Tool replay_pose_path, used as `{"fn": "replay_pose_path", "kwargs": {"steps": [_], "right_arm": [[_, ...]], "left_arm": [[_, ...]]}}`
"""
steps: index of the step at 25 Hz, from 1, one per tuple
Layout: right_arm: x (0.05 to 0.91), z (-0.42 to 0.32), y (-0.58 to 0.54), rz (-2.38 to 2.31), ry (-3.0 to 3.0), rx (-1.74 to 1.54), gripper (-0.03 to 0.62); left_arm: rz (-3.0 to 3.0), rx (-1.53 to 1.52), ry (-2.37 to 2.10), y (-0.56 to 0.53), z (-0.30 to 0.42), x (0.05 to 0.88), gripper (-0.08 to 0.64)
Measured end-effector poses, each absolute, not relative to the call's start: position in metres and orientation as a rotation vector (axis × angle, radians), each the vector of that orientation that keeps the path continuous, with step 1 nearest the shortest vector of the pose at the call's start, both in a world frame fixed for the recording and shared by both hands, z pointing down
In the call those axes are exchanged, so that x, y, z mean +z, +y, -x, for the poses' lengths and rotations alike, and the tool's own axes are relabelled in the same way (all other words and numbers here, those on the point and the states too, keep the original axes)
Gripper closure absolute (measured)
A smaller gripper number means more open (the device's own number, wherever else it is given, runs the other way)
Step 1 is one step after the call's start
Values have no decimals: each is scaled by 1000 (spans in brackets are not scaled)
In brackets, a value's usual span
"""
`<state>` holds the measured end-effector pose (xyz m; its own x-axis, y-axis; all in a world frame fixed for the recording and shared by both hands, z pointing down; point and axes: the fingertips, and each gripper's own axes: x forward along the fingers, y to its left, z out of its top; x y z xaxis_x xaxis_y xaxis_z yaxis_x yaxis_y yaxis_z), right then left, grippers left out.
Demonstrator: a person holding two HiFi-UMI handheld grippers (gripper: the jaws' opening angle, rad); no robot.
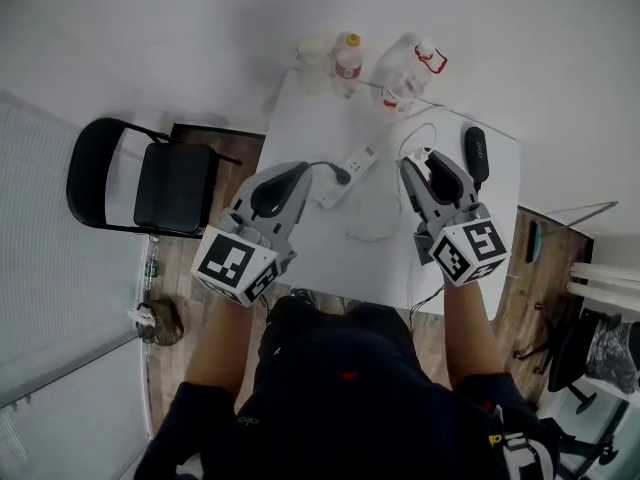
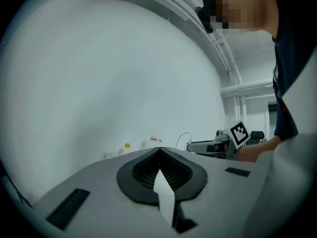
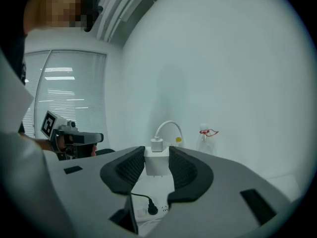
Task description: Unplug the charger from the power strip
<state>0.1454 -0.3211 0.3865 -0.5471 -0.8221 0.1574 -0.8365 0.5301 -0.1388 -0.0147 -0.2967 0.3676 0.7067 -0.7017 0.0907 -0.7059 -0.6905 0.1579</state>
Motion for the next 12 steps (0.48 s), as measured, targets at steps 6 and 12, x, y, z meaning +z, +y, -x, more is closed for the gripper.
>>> {"fn": "replay_pose_path", "kwargs": {"steps": [6,12], "right_arm": [[316,-153,-287,-1533,-2756,143,430],[269,-156,-250,-1530,-2780,35,430]], "left_arm": [[-2739,-92,-1221,-270,42,306,537],[-2777,-140,-1324,-247,62,266,537]]}}
